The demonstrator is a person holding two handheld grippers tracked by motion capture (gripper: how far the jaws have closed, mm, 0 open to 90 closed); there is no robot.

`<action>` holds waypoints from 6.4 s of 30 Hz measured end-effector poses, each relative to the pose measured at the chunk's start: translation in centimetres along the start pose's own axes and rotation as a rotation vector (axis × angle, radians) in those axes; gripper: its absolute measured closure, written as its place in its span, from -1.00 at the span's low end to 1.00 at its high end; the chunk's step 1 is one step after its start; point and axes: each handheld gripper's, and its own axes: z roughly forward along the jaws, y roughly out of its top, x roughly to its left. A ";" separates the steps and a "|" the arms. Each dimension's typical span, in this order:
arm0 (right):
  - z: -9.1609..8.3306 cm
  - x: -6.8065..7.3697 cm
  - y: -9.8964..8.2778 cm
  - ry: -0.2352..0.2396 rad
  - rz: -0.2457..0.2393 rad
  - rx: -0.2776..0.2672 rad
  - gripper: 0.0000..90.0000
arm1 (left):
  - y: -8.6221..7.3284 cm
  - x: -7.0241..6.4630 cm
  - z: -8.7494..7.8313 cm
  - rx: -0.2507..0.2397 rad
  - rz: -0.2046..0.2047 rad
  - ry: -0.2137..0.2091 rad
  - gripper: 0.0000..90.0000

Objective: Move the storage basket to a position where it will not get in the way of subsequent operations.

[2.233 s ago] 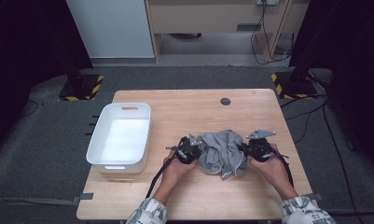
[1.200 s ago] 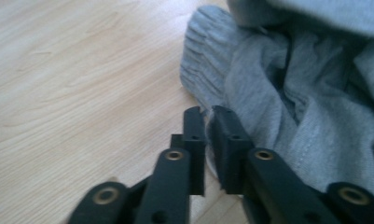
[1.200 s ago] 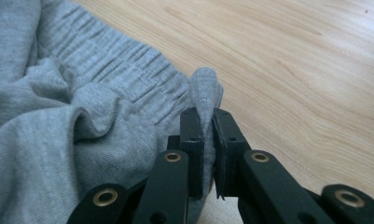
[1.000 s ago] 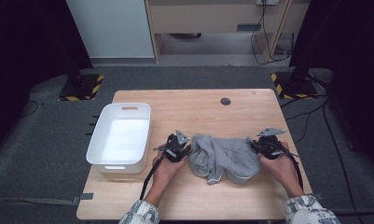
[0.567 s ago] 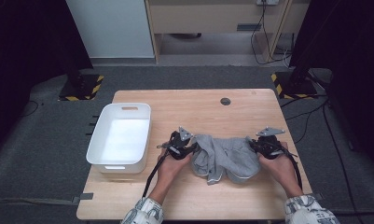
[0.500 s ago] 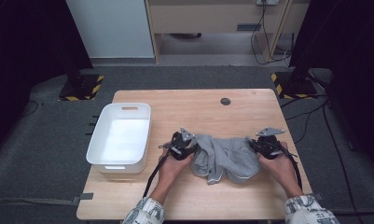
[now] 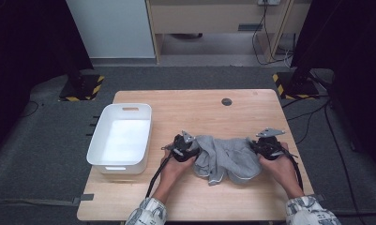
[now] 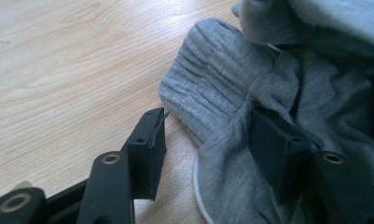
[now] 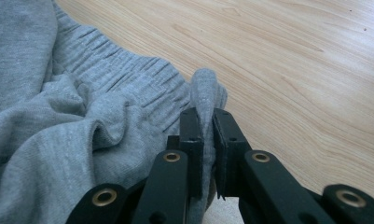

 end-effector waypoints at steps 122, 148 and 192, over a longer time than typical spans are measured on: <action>-10.0 -1.1 8.7 0.069 -0.012 -0.329 0.87 | 9.2 1.0 -12.8 -0.275 0.182 0.106 0.83; -14.5 -0.7 12.0 0.037 -0.076 -0.382 0.87 | 12.2 1.2 -16.2 -0.296 0.244 0.136 0.82; -10.8 -2.0 10.6 0.024 -0.038 -0.319 0.87 | 12.1 1.7 -11.8 -0.240 0.196 0.117 0.82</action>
